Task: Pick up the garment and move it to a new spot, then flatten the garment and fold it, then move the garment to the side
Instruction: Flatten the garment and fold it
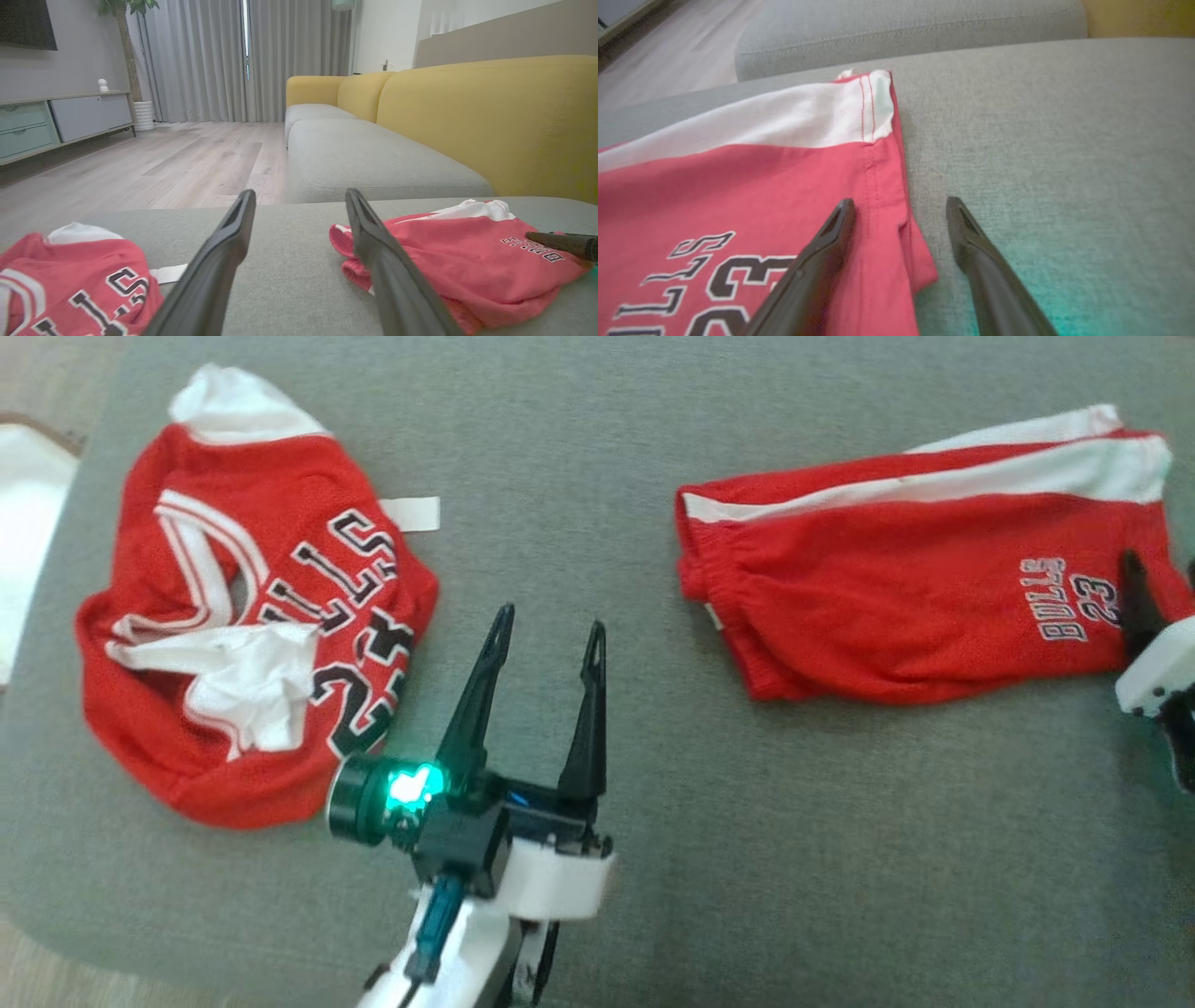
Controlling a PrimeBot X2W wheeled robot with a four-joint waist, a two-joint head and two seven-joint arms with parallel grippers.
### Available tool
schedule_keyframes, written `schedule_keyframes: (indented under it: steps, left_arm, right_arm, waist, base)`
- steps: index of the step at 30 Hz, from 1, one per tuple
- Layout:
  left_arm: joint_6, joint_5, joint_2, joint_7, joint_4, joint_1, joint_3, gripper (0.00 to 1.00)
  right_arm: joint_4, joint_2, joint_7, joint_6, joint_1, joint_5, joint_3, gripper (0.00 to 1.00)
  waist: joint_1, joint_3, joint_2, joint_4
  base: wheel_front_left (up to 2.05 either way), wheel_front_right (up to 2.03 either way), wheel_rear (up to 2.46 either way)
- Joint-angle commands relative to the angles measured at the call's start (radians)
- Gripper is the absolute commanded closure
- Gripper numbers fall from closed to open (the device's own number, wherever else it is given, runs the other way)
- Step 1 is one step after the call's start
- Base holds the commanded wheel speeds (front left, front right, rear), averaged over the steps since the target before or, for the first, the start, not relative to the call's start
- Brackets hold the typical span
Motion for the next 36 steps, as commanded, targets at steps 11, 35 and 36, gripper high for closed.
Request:
schedule_keyframes:
  steps: [11,35,36]
  left_arm:
    - [-0.017,0.054,0.006,-0.005,-0.104,0.044,0.082,0.0]
    - [-0.017,0.069,0.006,-0.005,-0.074,0.117,0.141,0.0]
    - [-0.016,0.076,0.006,-0.005,-0.072,0.125,0.141,0.0]
  right_arm:
    - [0.044,0.01,0.055,0.007,-0.02,0.063,0.035,1.0]
    - [-0.038,-0.027,-0.068,0.007,-0.018,0.081,0.041,1.0]
    - [-0.066,-0.016,-0.068,0.007,-0.018,0.082,0.05,1.0]
  waist:
    - [0.0002,-0.032,0.0,-0.027]
    - [0.0002,-0.138,0.0,-0.222]
    - [0.0002,-0.144,0.0,-0.219]
  base:
    - [0.0,0.0,0.0]
    - [0.0,0.0,0.0]
    - [0.0,0.0,0.0]
